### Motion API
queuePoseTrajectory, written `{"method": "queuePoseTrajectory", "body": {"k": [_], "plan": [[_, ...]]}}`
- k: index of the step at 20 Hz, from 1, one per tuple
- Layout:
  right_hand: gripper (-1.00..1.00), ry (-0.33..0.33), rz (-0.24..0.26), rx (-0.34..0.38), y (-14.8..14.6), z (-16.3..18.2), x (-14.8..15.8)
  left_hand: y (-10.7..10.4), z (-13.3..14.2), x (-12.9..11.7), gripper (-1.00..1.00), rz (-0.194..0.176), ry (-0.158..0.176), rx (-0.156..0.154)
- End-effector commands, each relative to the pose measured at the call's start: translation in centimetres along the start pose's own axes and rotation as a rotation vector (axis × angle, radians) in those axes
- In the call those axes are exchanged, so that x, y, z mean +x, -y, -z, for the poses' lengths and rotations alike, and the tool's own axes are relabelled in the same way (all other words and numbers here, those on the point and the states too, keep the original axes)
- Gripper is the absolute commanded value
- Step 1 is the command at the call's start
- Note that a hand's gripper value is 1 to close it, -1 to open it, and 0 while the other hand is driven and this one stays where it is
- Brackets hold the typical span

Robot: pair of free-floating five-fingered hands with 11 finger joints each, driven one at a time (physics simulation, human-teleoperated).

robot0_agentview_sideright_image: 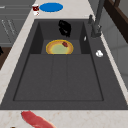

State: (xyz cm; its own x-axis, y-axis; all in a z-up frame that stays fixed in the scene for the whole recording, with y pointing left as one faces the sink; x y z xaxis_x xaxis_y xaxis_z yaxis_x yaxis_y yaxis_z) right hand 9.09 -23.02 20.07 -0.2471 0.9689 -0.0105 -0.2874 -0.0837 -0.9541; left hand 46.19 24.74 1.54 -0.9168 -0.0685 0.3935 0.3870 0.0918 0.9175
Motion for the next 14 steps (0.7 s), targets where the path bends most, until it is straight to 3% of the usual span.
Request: {"method": "queuePoseTrajectory", "body": {"k": [1,2,3,5,9,11,13,14], "plan": [[0.0,0.0,0.0,0.0,0.0,0.0,0.0,-1.1,0.1,0.8,1.0,0.019,0.0,-0.004],[0.0,0.0,0.0,0.0,0.0,0.0,0.0,-0.1,0.2,1.8,1.0,0.046,-0.005,0.003],[0.0,0.0,0.0,0.0,0.0,0.0,0.0,0.3,0.1,2.7,-1.0,0.067,-0.015,0.013],[0.0,0.0,0.0,0.0,0.0,0.0,0.0,1.0,0.2,3.9,-1.0,0.063,-0.028,0.026],[0.0,0.0,0.0,0.0,0.0,0.0,0.0,3.1,-0.3,6.6,-1.0,0.014,0.005,0.0],[0.0,0.0,0.0,0.0,0.0,0.0,0.0,4.0,-0.5,5.7,-1.0,-0.031,0.014,0.017],[0.0,0.0,0.0,0.0,0.0,0.0,0.0,5.0,-0.4,4.7,-1.0,-0.032,0.012,-0.014],[0.0,0.0,0.0,0.0,0.0,0.0,0.0,5.5,-0.4,4.5,-1.0,-0.035,0.014,-0.016]]}}
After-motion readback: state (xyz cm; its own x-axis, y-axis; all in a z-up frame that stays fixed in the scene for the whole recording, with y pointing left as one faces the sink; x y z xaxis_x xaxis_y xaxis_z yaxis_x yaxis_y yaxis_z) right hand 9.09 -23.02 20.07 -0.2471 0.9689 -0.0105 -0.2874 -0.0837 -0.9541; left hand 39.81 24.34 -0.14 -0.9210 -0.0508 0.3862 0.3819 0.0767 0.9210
